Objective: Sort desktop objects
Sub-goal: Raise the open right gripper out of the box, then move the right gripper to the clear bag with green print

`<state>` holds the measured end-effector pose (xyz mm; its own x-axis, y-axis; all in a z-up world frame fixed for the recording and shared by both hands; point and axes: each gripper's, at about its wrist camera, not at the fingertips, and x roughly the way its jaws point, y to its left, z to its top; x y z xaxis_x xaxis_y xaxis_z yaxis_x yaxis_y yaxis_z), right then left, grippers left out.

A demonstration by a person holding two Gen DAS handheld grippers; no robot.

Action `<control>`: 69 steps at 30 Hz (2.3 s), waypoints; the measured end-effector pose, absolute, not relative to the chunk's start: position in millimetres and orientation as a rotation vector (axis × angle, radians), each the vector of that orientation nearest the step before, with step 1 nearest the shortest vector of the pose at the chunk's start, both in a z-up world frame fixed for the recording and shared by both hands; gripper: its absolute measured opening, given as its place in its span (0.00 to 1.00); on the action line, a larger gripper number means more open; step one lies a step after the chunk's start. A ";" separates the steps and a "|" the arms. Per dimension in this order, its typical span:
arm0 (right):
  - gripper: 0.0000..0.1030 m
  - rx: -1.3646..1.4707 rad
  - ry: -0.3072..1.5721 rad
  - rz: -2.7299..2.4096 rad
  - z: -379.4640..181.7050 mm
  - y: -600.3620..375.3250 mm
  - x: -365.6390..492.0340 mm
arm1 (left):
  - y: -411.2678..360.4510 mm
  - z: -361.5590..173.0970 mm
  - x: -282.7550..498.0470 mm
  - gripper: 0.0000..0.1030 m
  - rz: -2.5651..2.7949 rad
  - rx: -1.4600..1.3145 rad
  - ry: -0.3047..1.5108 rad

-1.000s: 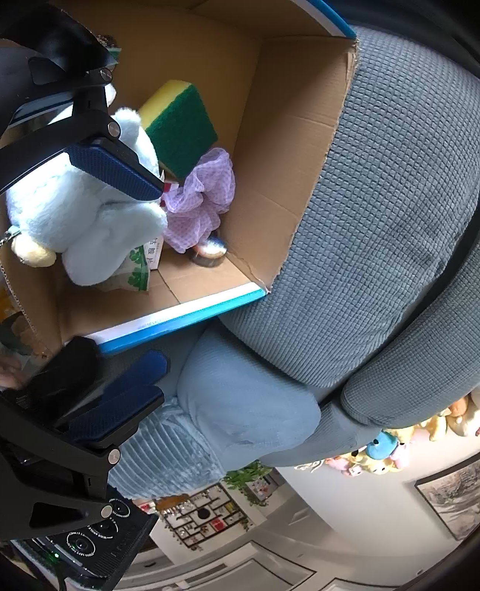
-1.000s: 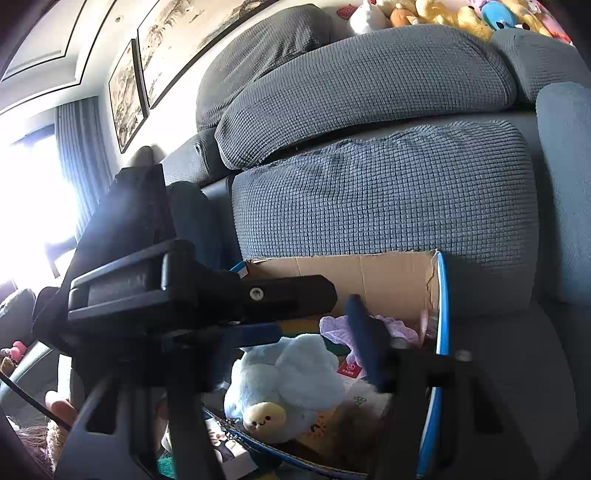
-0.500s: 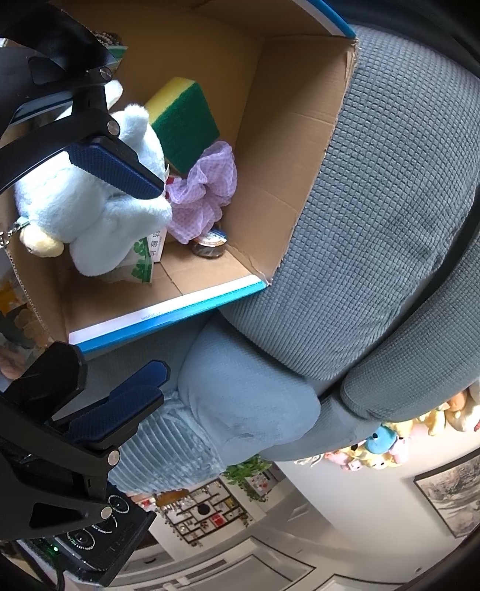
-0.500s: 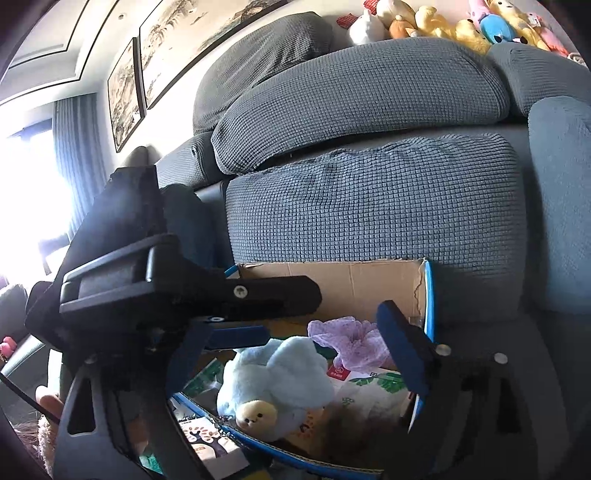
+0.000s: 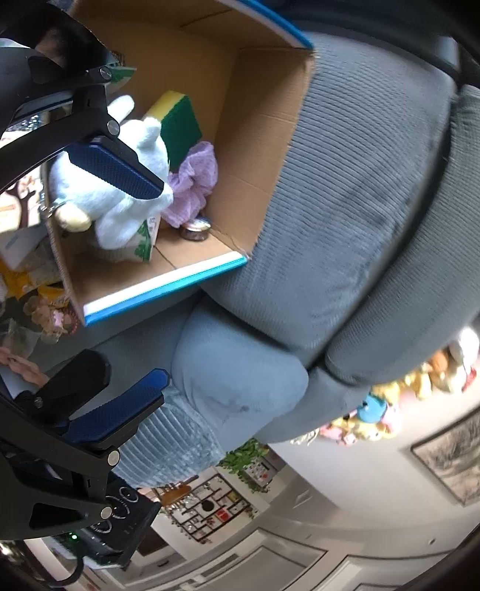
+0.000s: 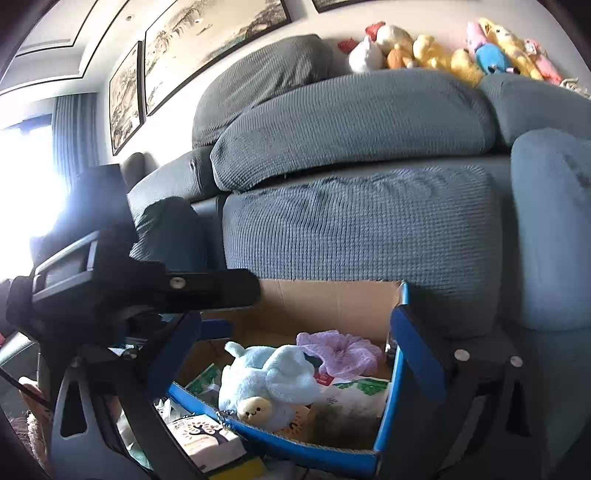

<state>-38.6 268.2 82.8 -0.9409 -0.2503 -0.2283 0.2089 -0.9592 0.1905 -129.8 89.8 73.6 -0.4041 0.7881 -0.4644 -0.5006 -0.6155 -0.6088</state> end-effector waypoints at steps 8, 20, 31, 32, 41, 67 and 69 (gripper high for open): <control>1.00 0.318 -0.119 -3.006 106.3 276.8 3.1 | 88.8 100.7 -99.9 0.99 2.097 -0.928 -0.454; 1.00 0.427 -0.132 -3.093 109.2 289.0 83.5 | 77.2 116.3 -43.0 0.99 2.195 -1.010 -0.371; 1.00 0.644 -0.215 -3.171 81.3 314.7 159.2 | 112.0 124.8 70.6 0.99 2.325 -0.666 -0.053; 1.00 0.632 -0.171 -3.193 80.0 312.4 169.6 | 116.0 122.6 79.8 0.99 2.335 -0.646 -0.047; 1.00 0.794 0.004 -3.161 52.1 313.6 207.6 | 146.8 78.5 85.2 0.99 1.977 -0.989 -0.351; 0.94 1.232 0.148 -2.608 -26.5 352.7 147.4 | 217.3 -36.0 33.2 0.99 1.423 -1.484 -0.650; 0.94 1.250 0.242 -2.582 -31.5 348.2 152.6 | 206.9 -21.4 26.5 0.99 1.450 -1.436 -0.629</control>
